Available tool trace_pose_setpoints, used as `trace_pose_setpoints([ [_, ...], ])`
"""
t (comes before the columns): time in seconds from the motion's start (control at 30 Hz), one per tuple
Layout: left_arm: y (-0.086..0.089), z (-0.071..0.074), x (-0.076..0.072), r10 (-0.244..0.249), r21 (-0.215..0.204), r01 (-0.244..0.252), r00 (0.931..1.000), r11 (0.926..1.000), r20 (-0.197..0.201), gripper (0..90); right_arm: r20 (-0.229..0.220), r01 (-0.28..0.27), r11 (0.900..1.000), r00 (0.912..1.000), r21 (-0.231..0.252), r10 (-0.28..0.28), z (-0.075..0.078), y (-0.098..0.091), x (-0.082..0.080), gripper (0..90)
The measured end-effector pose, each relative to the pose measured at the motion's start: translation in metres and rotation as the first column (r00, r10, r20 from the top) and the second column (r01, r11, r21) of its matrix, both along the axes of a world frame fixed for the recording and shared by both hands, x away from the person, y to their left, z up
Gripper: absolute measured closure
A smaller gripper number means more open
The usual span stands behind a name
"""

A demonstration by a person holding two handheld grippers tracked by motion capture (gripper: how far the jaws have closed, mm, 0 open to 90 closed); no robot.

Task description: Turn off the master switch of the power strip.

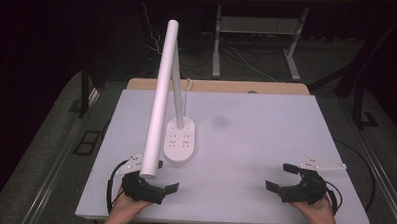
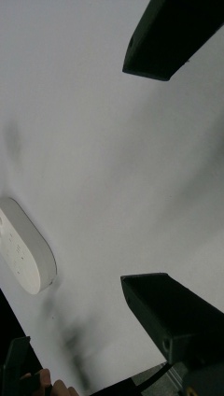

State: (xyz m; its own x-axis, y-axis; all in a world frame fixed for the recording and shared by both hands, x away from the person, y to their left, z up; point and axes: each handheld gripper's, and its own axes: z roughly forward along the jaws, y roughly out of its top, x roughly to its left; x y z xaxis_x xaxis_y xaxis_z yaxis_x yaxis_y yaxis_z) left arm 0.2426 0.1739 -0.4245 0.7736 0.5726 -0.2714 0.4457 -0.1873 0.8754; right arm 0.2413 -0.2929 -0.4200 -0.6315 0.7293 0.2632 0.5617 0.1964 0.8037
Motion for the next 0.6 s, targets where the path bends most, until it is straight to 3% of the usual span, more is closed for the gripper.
trace_pose_setpoints([
  [0.6, 0.001, 0.002, -0.0003, -0.01, 0.008, 0.01, 0.9999, 0.9999, -0.012, 0.0, -0.004, -0.028, 0.9996, 0.9996, -0.008, 0.028, 0.0, 0.0048, -0.0014, 0.4],
])
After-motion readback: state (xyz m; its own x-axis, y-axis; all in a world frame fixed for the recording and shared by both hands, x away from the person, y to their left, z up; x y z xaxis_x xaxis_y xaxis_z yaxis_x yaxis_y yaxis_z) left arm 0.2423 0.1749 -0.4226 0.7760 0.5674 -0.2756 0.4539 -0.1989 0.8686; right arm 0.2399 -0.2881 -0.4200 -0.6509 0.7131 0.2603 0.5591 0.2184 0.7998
